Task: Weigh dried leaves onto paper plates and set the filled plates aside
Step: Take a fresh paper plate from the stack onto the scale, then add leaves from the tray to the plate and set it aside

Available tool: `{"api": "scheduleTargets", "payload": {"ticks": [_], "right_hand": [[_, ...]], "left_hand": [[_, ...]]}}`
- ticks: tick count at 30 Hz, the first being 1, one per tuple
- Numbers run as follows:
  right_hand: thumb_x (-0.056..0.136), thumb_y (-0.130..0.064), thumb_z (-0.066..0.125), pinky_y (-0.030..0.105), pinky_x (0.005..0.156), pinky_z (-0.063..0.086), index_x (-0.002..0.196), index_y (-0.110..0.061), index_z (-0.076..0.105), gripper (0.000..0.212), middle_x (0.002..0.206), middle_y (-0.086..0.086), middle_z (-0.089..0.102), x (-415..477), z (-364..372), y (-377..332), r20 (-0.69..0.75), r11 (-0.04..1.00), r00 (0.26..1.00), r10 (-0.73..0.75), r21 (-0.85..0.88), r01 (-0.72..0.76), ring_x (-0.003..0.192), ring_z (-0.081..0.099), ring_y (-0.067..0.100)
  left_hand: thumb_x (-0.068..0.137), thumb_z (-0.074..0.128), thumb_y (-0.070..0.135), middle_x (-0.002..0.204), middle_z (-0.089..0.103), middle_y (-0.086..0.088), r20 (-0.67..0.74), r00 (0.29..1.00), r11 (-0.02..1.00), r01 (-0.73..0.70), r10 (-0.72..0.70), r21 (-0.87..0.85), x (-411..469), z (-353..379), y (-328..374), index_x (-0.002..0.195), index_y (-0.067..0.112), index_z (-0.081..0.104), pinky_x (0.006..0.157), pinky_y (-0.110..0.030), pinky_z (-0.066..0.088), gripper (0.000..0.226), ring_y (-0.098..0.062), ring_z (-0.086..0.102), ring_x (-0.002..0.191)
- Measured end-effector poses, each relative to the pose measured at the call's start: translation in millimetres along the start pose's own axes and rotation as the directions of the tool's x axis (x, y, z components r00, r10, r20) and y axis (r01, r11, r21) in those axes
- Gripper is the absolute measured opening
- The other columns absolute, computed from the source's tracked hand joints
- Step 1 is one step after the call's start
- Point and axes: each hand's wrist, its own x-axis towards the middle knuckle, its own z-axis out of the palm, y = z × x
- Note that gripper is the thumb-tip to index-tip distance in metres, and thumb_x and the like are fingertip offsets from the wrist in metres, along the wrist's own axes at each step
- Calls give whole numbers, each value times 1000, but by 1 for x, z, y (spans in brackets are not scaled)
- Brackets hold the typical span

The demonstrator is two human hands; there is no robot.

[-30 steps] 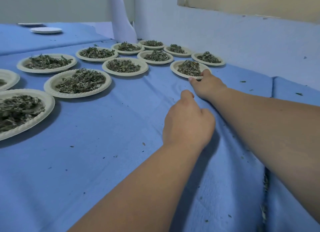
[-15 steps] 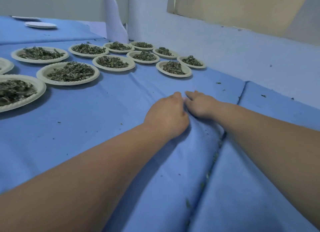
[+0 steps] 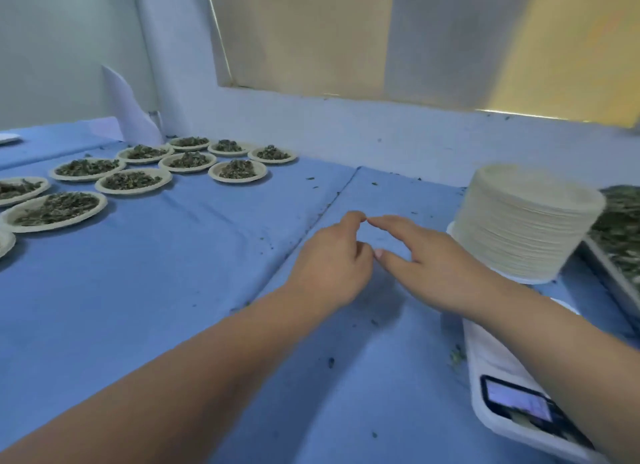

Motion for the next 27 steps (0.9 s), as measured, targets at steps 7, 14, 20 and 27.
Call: {"api": "scheduleTargets", "payload": {"ticks": [7,14,20,27], "right_hand": [[99,-38,56,8,71,33,146,-38,45,48,133,-20,54,-126,-66,84,-246,978,949,198,-17,-208,74,51,-13],[98,-28,56,35,76,50,134,-18,60,37,122,3,67,-204,-94,162,-472,900,839,270,-185,-394,105,66,27],[98,-32,50,28,60,33,121,-24,64,28,95,2,72,-206,-97,185,-555,836,741,378,-139,-531,62,46,21],[99,-36,46,29,67,33,123,-28,61,29,75,-12,53,-201,-88,184,-530,807,754,387,-200,-555,57,43,11]], "left_hand": [[97,50,14,137,67,1,10,969,964,-245,248,-107,-3,66,112,142,26,61,96,-21,42,48,-18,61,121],[98,38,-4,168,27,-4,104,898,857,-439,427,271,47,105,187,148,7,47,118,-41,35,52,-21,15,157],[92,41,-3,132,60,-10,254,906,741,-424,339,521,83,113,206,135,12,57,95,-42,46,49,-33,51,129],[93,45,1,83,43,1,398,811,478,-577,428,663,92,101,212,117,13,56,64,-37,33,29,-25,44,81]]}}
